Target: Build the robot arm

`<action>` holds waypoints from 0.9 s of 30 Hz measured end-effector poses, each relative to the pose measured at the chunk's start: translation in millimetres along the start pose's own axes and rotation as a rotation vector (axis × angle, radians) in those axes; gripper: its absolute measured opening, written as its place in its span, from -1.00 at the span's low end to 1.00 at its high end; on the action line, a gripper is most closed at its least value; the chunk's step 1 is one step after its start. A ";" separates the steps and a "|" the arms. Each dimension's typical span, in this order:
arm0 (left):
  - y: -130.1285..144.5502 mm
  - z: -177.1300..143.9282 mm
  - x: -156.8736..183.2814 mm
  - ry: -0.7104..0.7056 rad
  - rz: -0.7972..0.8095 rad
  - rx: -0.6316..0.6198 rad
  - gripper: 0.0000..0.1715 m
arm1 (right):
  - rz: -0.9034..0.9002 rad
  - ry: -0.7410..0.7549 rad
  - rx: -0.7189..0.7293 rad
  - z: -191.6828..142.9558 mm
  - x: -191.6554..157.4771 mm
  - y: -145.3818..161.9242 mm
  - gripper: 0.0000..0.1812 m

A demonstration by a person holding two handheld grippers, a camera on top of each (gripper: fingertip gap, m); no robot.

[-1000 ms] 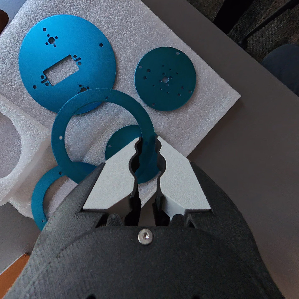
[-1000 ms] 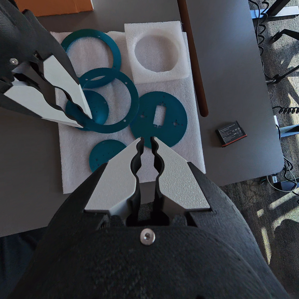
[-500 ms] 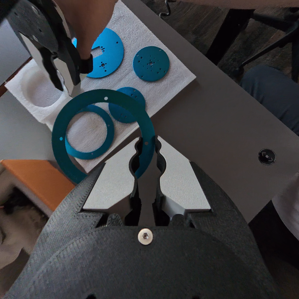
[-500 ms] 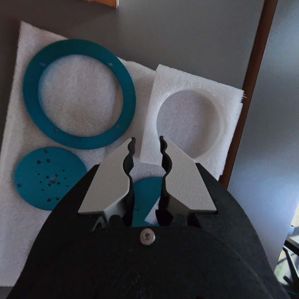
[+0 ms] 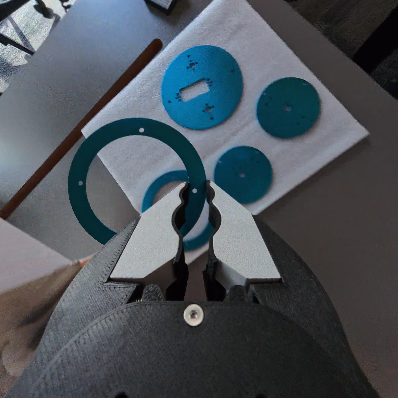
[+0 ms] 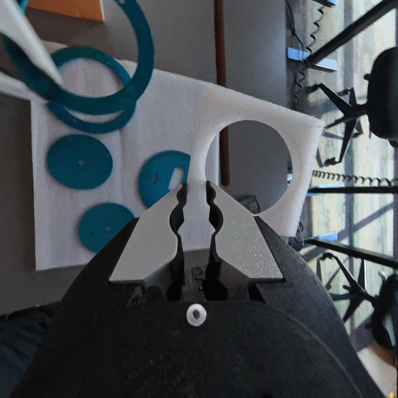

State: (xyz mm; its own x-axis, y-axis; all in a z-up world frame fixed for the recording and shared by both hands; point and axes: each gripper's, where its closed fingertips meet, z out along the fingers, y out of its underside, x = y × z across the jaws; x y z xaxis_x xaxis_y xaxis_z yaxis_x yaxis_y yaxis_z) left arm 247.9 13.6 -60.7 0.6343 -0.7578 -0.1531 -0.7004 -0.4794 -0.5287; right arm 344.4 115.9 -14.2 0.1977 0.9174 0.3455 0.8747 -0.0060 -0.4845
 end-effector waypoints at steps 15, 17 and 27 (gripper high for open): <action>-15.0 135.6 -58.1 0.103 -0.188 -0.137 -0.83 | 0.101 0.026 -0.097 -185.6 -98.9 134.1 -0.80; -22.2 134.7 -62.3 0.092 -0.237 -0.079 -0.75 | 0.097 -0.020 -0.094 -176.6 -122.5 134.5 -0.80; 2.4 -51.4 -20.5 -0.020 -0.384 0.281 -0.26 | -0.072 -0.392 0.004 -57.7 -317.4 48.5 -0.81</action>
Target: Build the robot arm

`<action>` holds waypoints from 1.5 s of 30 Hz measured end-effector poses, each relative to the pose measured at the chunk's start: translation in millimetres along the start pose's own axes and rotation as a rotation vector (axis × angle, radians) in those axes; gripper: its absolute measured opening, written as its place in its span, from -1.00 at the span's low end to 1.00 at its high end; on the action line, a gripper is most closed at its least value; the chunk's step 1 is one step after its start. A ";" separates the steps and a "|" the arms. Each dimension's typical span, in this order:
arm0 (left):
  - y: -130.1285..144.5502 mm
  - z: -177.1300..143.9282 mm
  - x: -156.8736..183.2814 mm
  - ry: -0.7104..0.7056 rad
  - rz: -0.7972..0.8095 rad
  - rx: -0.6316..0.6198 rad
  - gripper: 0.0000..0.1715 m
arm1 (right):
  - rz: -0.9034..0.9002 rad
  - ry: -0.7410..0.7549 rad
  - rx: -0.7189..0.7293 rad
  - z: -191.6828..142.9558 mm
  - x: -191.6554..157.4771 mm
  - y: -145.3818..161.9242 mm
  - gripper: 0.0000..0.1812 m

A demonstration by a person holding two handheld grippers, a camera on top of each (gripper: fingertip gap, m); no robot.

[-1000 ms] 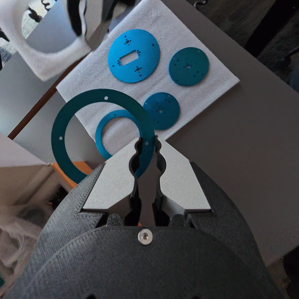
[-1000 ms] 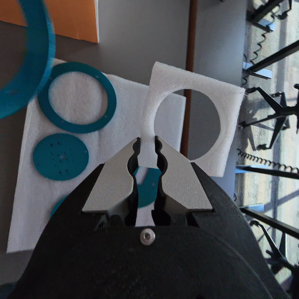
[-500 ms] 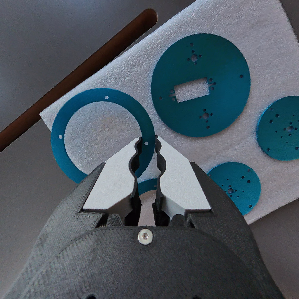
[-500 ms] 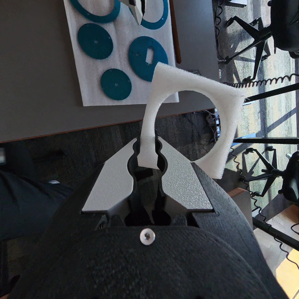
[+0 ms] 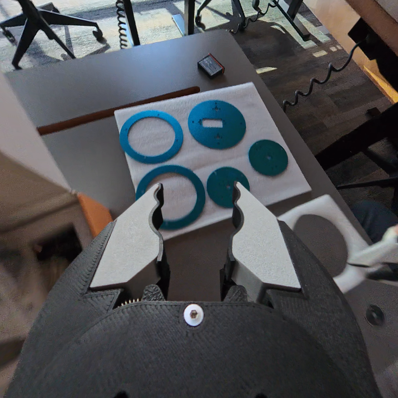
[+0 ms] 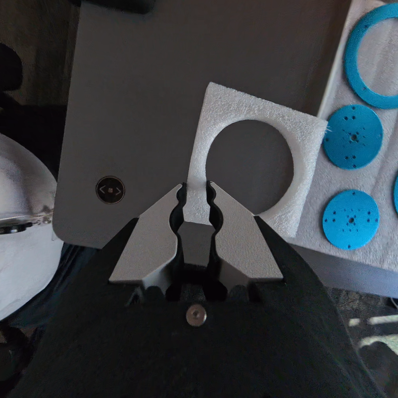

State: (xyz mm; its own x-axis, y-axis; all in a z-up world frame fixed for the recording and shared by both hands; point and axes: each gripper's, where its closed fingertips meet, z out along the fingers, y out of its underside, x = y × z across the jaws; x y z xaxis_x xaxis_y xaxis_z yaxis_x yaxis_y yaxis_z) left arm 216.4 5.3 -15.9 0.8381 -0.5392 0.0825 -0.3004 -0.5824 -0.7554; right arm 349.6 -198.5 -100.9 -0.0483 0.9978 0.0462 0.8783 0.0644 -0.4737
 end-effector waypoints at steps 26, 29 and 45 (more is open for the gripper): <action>141.5 -256.2 121.5 0.015 -0.120 0.370 -0.32 | 0.273 0.097 -0.357 23.8 206.8 74.3 0.02; 147.8 -272.3 117.2 -0.027 -0.138 0.397 -0.34 | 0.349 0.048 -0.333 36.3 205.0 72.0 0.05; 156.4 -272.7 113.8 -0.052 -0.156 0.383 -0.36 | 0.210 0.123 -0.306 27.6 190.6 56.0 -0.12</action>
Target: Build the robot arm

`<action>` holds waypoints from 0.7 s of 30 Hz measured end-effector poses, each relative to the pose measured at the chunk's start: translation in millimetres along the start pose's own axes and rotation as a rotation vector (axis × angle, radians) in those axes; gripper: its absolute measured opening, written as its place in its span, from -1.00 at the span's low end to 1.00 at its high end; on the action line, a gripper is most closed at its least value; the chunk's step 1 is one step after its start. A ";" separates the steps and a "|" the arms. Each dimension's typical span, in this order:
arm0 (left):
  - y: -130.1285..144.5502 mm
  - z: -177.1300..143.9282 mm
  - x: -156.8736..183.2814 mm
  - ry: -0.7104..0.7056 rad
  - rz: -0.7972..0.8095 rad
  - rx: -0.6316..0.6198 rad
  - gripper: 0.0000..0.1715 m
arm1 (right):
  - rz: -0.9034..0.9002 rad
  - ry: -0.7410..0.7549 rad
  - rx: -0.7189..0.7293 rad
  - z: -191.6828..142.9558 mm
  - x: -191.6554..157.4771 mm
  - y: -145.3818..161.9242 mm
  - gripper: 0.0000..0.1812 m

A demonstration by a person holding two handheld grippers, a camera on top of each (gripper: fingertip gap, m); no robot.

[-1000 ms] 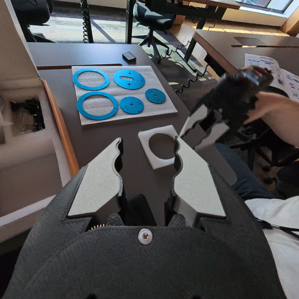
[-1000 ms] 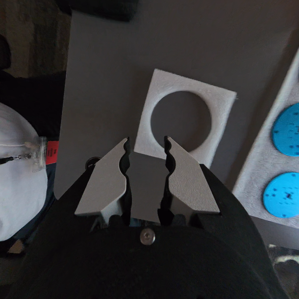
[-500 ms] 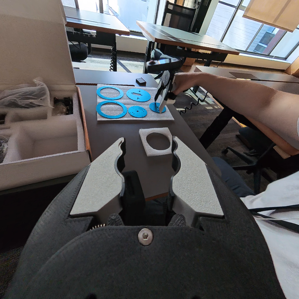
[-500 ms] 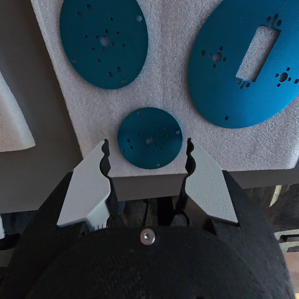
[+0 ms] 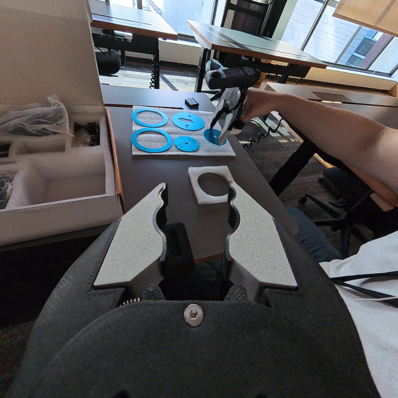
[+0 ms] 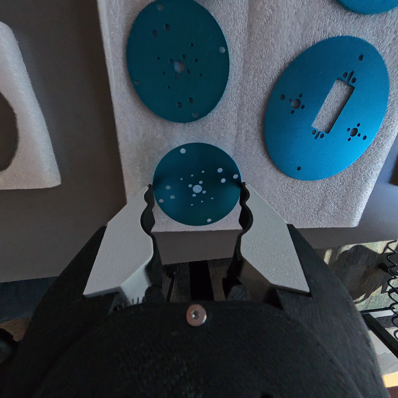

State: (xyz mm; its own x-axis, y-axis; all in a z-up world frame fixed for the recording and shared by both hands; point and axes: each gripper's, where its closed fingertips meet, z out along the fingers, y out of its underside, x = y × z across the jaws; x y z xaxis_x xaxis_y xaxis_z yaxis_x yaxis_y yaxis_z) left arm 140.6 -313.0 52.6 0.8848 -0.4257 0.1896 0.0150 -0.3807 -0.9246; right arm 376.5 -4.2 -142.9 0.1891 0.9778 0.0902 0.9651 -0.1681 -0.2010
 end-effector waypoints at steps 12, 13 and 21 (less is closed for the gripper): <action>2.9 -12.9 2.1 0.007 -0.026 0.040 -0.37 | -0.240 -0.087 -0.033 -22.6 -193.7 -70.1 -0.12; 3.8 -14.4 2.6 0.013 -0.029 0.039 -0.37 | -0.239 -0.086 -0.050 -18.6 -194.6 -68.5 -0.12; 4.0 -27.1 0.9 0.017 -0.027 0.073 -0.39 | -0.230 -0.076 -0.103 0.6 -187.5 -63.9 -0.12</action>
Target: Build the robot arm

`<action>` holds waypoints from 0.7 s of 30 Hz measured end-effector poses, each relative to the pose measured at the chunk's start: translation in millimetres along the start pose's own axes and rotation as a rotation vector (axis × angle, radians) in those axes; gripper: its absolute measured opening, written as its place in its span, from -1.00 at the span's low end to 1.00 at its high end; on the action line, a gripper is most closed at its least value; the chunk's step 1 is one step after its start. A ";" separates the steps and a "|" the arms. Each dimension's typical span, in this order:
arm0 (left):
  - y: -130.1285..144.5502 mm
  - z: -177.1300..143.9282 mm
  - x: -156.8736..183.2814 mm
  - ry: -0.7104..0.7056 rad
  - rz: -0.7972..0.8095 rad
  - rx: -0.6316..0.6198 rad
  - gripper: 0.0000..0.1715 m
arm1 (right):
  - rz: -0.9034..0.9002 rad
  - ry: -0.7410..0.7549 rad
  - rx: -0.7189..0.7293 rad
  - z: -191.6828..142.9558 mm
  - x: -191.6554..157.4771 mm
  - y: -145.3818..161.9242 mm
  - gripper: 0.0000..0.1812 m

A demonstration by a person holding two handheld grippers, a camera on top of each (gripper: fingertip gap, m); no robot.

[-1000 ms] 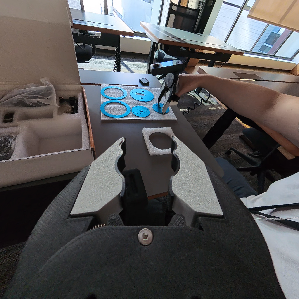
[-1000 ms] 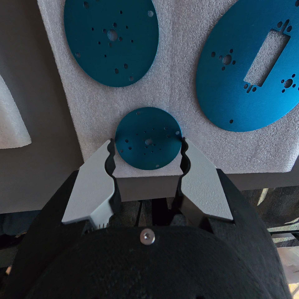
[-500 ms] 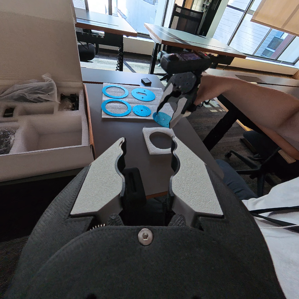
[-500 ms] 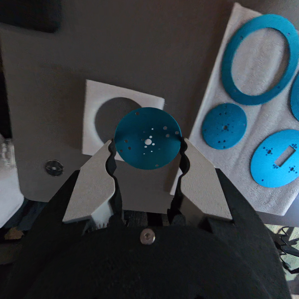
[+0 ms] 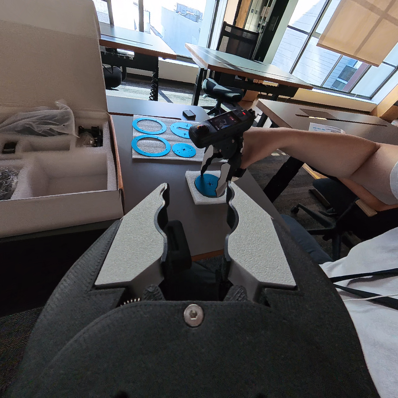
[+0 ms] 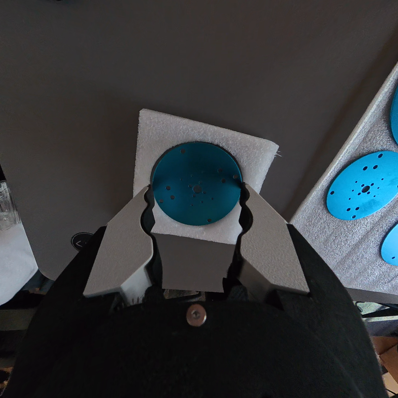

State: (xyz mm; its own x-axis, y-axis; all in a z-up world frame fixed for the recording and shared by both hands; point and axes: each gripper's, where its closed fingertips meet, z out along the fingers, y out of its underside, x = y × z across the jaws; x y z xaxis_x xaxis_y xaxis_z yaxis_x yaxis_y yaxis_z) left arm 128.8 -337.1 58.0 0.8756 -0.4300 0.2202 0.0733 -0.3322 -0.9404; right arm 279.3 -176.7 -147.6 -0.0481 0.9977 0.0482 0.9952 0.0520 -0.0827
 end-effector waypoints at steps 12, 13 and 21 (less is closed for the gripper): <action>0.2 -5.6 -1.0 0.009 0.003 0.017 -0.40 | 0.001 0.001 -0.010 5.4 0.2 0.4 -0.12; 1.4 -4.1 0.4 0.015 0.012 0.015 -0.39 | 0.003 0.017 0.008 -1.0 2.5 -0.6 -0.12; 68.6 91.0 57.6 0.286 0.203 -0.087 -0.26 | 0.285 0.130 0.477 -118.7 13.4 50.6 -0.12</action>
State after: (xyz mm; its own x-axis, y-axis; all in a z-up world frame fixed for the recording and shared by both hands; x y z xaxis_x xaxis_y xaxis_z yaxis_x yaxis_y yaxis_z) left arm 227.7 -308.3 -17.4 0.6983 -0.7078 0.1063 -0.1398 -0.2805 -0.9496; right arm 339.0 -166.0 -33.0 0.2576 0.9631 0.0777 0.8171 -0.1742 -0.5495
